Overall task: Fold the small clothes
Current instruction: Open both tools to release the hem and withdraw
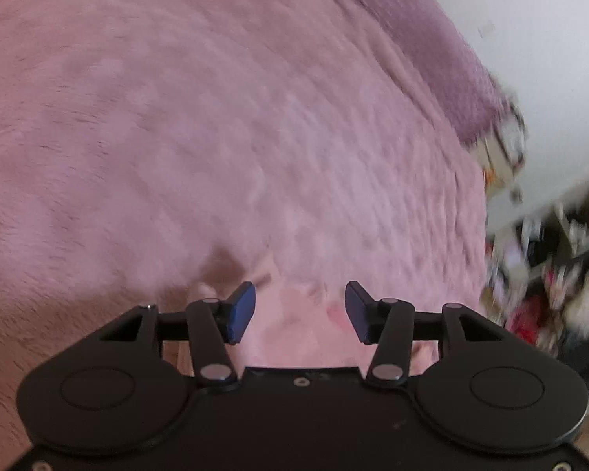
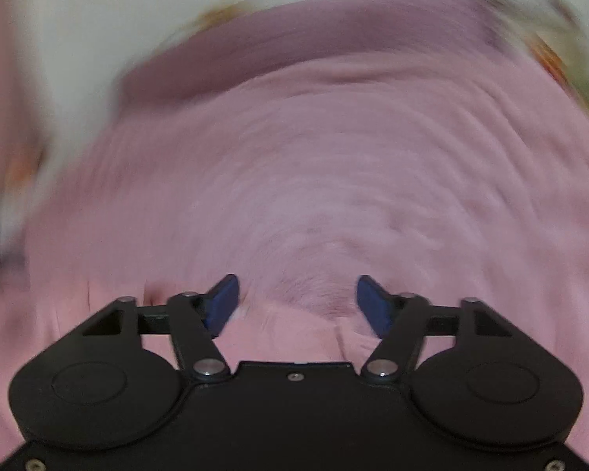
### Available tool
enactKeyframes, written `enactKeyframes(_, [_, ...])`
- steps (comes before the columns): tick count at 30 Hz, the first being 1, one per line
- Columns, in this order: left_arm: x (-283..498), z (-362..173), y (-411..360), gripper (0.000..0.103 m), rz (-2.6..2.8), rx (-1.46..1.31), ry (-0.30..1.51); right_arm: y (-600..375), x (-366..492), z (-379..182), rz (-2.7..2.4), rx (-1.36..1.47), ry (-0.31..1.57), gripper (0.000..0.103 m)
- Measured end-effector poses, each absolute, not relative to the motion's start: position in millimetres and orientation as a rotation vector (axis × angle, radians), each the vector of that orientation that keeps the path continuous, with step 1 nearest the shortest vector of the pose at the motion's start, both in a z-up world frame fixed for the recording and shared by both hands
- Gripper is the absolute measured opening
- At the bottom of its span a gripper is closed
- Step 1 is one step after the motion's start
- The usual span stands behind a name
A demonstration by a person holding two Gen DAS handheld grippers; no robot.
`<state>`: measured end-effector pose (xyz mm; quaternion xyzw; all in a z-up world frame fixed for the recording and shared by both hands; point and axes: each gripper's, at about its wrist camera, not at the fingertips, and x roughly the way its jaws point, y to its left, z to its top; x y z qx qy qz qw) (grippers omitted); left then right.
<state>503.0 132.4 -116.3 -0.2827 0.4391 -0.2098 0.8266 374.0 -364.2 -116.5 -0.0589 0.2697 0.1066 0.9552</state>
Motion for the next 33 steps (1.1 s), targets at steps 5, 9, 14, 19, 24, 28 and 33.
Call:
enactKeyframes(5, [490,-120,80,0.052,-0.585,-0.451,0.956,-325,397,-133,0.409,-0.302,0.736,0.044])
enactKeyframes(9, [489,-128,44,0.053,-0.639,-0.392,0.975,-326,406,-136,0.333,-0.358,0.774,0.045])
enactKeyframes(14, [482,-137,21,0.053,-0.585,-0.206,0.966,-355,413,-147,0.244,-0.338,0.856,0.047])
enactKeyframes(19, [486,-151,35,0.054,-0.52,-0.225,0.985,-365,410,-167,0.208,-0.303,0.849,0.054])
enactKeyframes(24, [484,-151,54,0.054,-0.458,-0.232,0.975,-359,419,-181,0.226,-0.282,0.852,0.057])
enactKeyframes(28, [481,-155,68,0.054,-0.449,-0.247,0.992,-356,427,-186,0.252,-0.291,0.886,0.02])
enactKeyframes(33, [479,-160,76,0.054,-0.45,-0.256,0.998,-359,426,-179,0.224,-0.302,0.856,0.003])
